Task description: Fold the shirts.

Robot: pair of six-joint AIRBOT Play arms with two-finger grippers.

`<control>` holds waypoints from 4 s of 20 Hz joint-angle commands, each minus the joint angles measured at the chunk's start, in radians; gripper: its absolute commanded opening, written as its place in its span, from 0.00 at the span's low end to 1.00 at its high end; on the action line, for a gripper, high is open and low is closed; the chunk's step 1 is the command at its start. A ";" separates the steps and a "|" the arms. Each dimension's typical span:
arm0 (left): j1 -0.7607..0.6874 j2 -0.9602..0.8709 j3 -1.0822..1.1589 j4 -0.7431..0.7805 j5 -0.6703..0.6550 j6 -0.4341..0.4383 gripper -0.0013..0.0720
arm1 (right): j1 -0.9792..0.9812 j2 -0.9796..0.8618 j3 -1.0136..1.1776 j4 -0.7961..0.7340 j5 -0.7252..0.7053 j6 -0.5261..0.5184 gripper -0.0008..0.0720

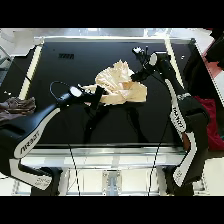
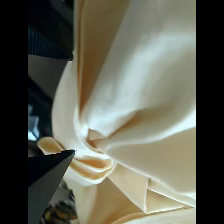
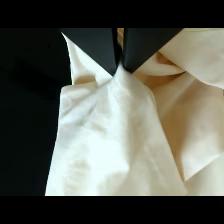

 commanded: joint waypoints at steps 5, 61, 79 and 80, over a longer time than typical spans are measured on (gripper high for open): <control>-0.040 -0.067 0.002 -0.134 0.288 -0.021 0.52 | 0.006 0.000 0.001 0.011 0.003 -0.001 0.04; 0.814 0.502 0.078 0.278 -0.683 1.483 0.69 | -0.303 0.778 -0.678 0.264 -0.101 0.190 0.60; 0.233 0.213 0.074 0.774 -0.521 1.440 0.69 | 0.379 0.679 -1.472 1.088 -0.984 0.304 0.60; 0.233 0.213 0.074 0.774 -0.521 1.440 0.69 | 0.385 0.638 -1.425 1.084 -0.983 0.301 0.60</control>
